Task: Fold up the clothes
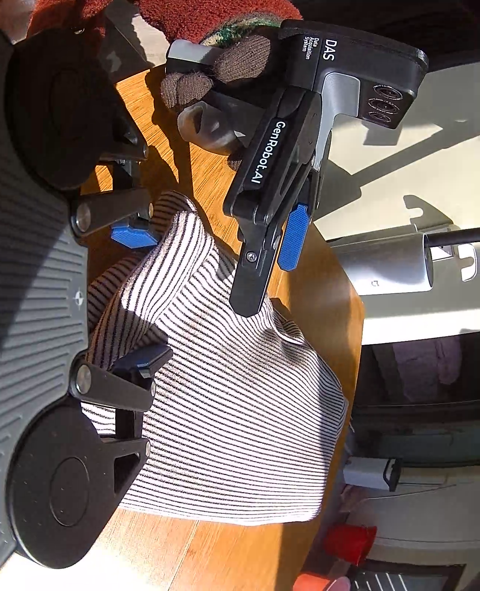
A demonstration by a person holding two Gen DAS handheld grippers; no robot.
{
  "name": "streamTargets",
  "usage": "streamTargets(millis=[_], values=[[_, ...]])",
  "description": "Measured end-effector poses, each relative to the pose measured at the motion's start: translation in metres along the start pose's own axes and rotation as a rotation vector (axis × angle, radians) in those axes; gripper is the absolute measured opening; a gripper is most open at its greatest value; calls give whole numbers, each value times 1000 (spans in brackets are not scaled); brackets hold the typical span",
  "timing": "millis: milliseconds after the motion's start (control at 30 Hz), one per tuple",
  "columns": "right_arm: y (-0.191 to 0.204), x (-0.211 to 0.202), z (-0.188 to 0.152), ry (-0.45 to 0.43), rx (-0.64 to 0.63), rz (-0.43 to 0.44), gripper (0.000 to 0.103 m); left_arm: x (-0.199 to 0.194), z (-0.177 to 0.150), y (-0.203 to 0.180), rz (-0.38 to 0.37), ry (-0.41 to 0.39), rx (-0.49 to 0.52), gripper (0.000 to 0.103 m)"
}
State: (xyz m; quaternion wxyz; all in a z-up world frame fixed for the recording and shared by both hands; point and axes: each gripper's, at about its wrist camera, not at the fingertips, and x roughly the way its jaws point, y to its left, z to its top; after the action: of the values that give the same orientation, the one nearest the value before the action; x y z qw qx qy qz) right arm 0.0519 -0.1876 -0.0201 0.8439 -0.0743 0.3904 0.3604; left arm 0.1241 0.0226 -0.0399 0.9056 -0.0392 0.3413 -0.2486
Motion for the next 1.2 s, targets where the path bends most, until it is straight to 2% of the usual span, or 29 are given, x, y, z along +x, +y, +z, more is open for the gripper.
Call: streamTargets(millis=[100, 200, 300, 367, 467, 533, 633, 700, 733, 833, 867, 900, 933, 967, 1000, 1200], values=[[-7, -1, 0, -4, 25, 11, 56, -13, -2, 1, 18, -11, 24, 101], [-10, -3, -3, -9, 73, 35, 56, -39, -10, 4, 29, -49, 109, 102], [-19, -3, -2, -14, 135, 73, 55, -67, -27, 3, -3, -56, 262, 103], [-25, -4, -2, -18, 168, 96, 55, -71, -37, -7, -7, -26, 376, 103], [-29, -5, -4, -24, 188, 114, 55, -56, -48, -27, -10, 19, 492, 103], [-25, -4, -4, -27, 154, 99, 55, -46, -56, -39, -11, 48, 569, 103], [2, -3, -11, -46, -56, 8, 56, -35, -61, -52, -23, 77, 653, 103], [22, -3, -20, -53, -213, -43, 69, -34, -60, -53, -43, 83, 665, 103], [30, -2, -24, -50, -277, -57, 80, -37, -57, -49, -52, 82, 641, 103], [50, 5, -36, -38, -448, -126, 87, -46, -50, -32, -55, 80, 559, 103], [51, 6, -35, -36, -451, -131, 88, -50, -49, -26, -38, 73, 537, 103], [52, 7, -33, -33, -453, -137, 88, -52, -49, -21, -21, 71, 522, 103], [53, 8, -31, -27, -448, -141, 83, -55, -49, -16, -3, 69, 507, 103], [50, 9, -27, -16, -425, -143, 72, -57, -50, -12, 16, 70, 500, 103], [48, 10, -24, -5, -403, -145, 69, -60, -50, -9, 34, 71, 492, 103], [36, 9, -10, 32, -303, -120, 65, -69, -62, -23, 42, 85, 581, 103]])
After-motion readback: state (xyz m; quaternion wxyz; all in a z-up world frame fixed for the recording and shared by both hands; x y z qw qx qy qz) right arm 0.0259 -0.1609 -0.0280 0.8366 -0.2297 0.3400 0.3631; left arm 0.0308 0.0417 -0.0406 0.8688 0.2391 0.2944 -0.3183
